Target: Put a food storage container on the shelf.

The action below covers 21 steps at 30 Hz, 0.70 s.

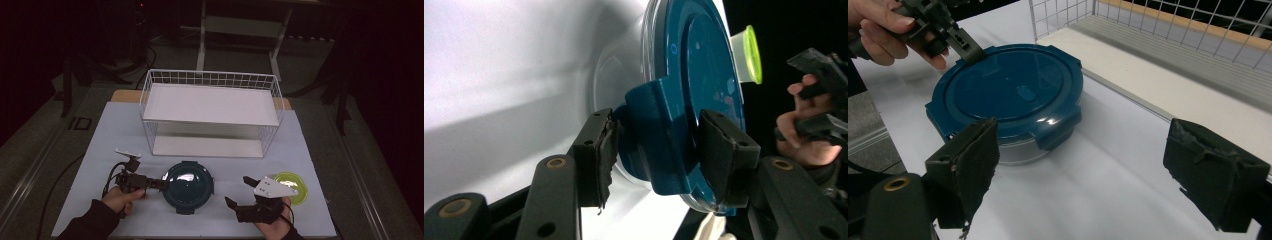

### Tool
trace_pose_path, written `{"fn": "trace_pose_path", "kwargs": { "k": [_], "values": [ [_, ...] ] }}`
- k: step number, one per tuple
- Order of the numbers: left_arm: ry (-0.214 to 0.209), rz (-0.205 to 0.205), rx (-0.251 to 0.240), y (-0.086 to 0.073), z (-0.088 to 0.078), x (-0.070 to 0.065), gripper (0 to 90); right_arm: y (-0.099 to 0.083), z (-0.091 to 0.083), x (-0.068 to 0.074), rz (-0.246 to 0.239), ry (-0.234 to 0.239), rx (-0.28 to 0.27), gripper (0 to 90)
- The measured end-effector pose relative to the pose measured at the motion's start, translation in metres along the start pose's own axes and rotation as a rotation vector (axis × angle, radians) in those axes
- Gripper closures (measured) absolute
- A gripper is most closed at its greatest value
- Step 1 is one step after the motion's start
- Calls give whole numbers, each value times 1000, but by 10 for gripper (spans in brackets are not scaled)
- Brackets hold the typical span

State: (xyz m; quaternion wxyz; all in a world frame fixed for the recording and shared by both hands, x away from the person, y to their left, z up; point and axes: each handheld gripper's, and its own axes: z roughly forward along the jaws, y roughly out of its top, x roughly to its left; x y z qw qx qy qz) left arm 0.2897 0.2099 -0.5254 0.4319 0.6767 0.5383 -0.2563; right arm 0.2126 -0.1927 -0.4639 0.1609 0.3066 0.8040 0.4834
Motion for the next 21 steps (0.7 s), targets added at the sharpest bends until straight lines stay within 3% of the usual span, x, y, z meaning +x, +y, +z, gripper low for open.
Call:
{"fn": "trace_pose_path", "kwargs": {
  "k": [4,8,13,21],
  "values": [
    [-19,-15,0,0,0,3,509,0,1,-1,14,9,12,152],
    [-24,3,3,0,-1,3,514,-1,4,-1,36,26,22,178],
    [-6,40,0,-2,-2,-6,525,-2,12,-6,129,79,47,182],
    [13,138,-18,-10,-5,-16,534,-5,27,-11,284,146,89,237]
  ]
}}
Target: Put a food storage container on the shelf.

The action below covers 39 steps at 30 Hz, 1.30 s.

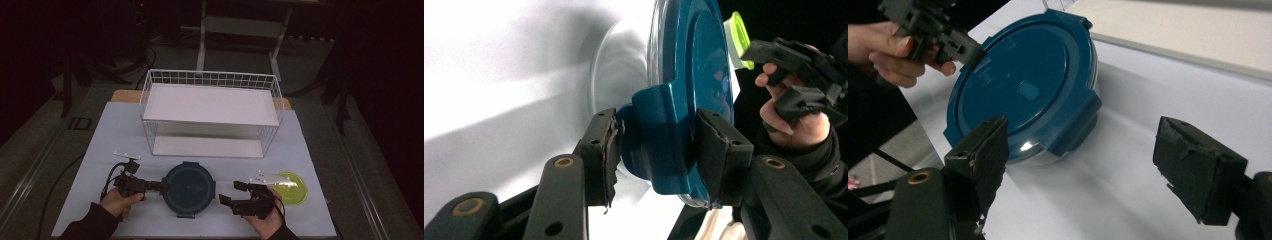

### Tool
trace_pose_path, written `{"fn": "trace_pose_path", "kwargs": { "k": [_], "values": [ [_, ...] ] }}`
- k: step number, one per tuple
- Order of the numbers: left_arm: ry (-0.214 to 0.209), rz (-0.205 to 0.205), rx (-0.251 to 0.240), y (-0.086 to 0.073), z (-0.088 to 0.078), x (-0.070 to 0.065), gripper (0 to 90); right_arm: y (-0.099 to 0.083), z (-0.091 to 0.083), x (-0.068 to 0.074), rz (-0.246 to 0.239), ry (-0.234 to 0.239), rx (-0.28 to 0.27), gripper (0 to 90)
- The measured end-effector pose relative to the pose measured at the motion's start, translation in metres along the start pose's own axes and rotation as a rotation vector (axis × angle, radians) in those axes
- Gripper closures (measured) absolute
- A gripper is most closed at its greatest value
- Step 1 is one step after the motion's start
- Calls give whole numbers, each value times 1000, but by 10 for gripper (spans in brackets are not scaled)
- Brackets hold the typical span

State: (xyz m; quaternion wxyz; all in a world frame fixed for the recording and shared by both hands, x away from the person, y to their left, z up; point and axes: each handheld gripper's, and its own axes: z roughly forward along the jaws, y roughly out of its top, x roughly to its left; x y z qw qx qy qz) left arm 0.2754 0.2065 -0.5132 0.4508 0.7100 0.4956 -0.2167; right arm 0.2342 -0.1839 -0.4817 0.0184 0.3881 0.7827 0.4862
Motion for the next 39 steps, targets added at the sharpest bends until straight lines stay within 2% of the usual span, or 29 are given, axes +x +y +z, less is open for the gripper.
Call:
{"fn": "trace_pose_path", "kwargs": {
  "k": [7,16,28,32,36,39],
  "values": [
    [-3,31,-17,-6,-2,-3,542,1,17,-5,111,53,38,307],
    [-9,90,-11,-12,-3,-12,564,-1,34,-3,155,71,82,418],
    [-8,93,-14,-19,-4,-15,569,-5,35,-4,242,144,75,535],
    [-8,100,-14,-21,-4,-17,568,-7,36,-6,277,167,76,542],
    [-10,107,-18,-25,-4,-17,568,-6,36,-6,264,169,83,545],
    [-17,101,-27,-26,-4,-16,567,-9,38,-9,298,205,88,552]
  ]
}}
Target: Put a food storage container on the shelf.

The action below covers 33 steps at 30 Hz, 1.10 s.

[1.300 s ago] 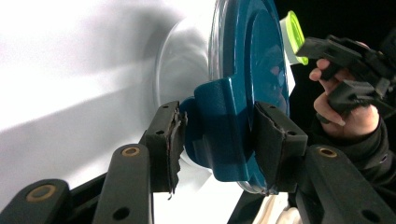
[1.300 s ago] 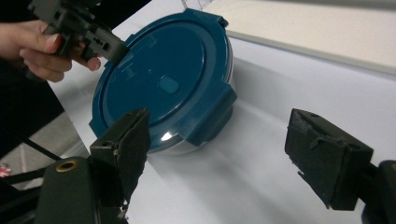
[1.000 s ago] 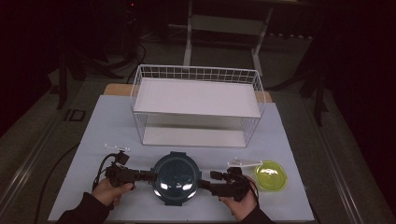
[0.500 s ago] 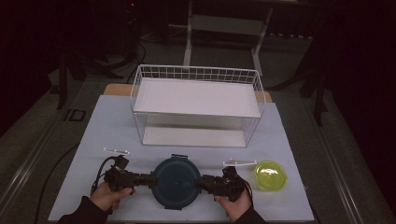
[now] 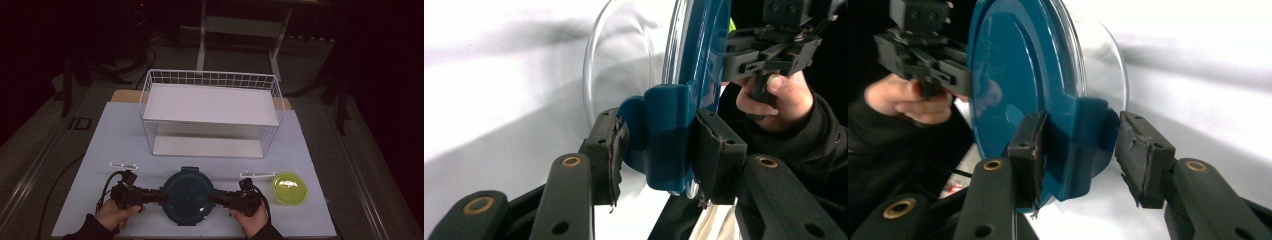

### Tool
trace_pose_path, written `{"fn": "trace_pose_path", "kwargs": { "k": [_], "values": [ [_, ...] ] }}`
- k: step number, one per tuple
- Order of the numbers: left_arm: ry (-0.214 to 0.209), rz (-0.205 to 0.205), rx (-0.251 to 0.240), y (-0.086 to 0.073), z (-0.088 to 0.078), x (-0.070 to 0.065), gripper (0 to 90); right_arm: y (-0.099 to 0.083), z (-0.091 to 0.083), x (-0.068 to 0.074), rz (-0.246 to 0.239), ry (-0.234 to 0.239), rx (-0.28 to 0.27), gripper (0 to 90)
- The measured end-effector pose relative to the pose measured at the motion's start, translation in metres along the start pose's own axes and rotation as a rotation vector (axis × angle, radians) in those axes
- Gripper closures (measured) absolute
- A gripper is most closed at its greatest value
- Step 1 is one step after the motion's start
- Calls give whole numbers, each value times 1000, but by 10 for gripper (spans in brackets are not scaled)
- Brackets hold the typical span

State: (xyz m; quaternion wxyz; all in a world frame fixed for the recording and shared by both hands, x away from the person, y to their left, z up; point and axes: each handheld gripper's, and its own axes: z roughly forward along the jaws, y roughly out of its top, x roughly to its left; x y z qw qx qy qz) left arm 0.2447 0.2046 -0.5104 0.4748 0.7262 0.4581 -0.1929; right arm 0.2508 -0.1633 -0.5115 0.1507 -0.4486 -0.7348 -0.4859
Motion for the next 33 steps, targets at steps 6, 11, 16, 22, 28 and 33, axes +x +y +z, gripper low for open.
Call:
{"fn": "trace_pose_path", "kwargs": {
  "k": [6,11,16,22,28,33],
  "values": [
    [-3,-12,-16,-1,1,0,568,-1,1,-3,23,23,-7,558],
    [1,-20,-27,-3,1,-1,569,-1,0,-2,23,20,-7,560],
    [6,-21,-31,-3,0,-2,569,0,0,-1,19,17,-4,561],
    [7,-23,-38,1,0,-6,569,3,-3,-1,27,22,-11,562],
    [11,6,-43,9,-5,-17,570,10,-10,4,16,29,-28,562],
    [7,9,-50,15,-8,-24,571,18,-16,8,6,35,-23,562]
  ]
}}
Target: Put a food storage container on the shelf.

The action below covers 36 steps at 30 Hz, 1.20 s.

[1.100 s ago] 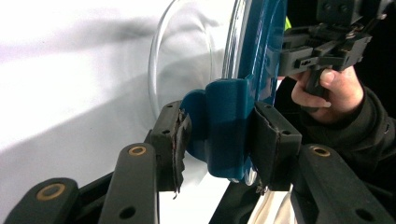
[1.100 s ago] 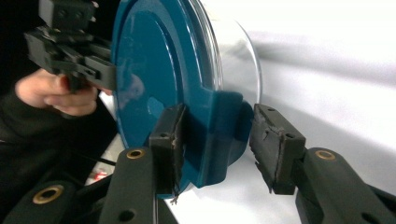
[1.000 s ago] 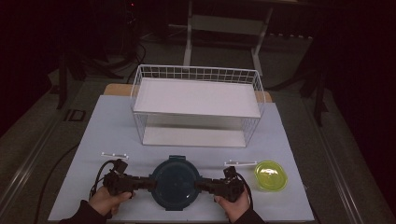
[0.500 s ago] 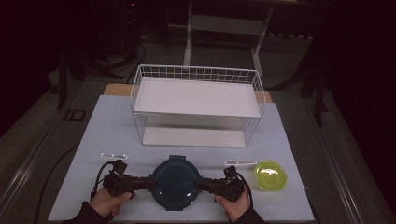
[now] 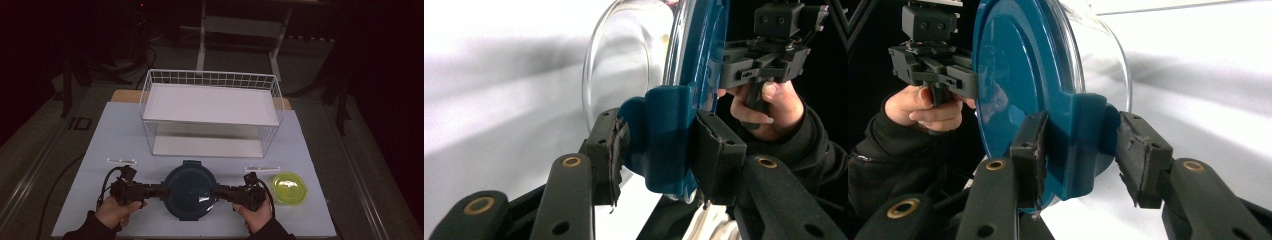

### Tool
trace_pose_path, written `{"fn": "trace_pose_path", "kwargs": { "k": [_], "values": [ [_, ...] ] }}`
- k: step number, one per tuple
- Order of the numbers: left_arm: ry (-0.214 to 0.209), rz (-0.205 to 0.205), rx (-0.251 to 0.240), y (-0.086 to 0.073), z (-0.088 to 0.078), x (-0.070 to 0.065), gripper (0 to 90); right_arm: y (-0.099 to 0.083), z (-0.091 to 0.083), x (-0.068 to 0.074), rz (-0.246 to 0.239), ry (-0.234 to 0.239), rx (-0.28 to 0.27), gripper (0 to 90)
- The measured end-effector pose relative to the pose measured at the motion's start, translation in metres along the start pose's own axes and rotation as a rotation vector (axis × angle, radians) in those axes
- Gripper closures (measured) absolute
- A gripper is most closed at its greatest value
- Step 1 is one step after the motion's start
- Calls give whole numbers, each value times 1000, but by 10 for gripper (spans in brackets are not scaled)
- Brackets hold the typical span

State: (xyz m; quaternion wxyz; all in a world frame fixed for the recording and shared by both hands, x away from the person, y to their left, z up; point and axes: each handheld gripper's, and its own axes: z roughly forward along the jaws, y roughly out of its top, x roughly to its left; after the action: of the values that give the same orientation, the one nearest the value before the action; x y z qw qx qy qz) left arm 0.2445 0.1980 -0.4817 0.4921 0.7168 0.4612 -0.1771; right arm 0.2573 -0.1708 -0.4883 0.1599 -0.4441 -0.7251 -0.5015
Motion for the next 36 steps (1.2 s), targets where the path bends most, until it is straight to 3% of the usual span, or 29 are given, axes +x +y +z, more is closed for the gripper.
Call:
{"fn": "trace_pose_path", "kwargs": {
  "k": [21,36],
  "values": [
    [-33,48,-57,32,-8,-30,575,35,-32,23,-55,-9,-51,562],
    [-44,95,-98,74,-15,-53,576,73,-55,38,-96,-17,-111,562]
  ]
}}
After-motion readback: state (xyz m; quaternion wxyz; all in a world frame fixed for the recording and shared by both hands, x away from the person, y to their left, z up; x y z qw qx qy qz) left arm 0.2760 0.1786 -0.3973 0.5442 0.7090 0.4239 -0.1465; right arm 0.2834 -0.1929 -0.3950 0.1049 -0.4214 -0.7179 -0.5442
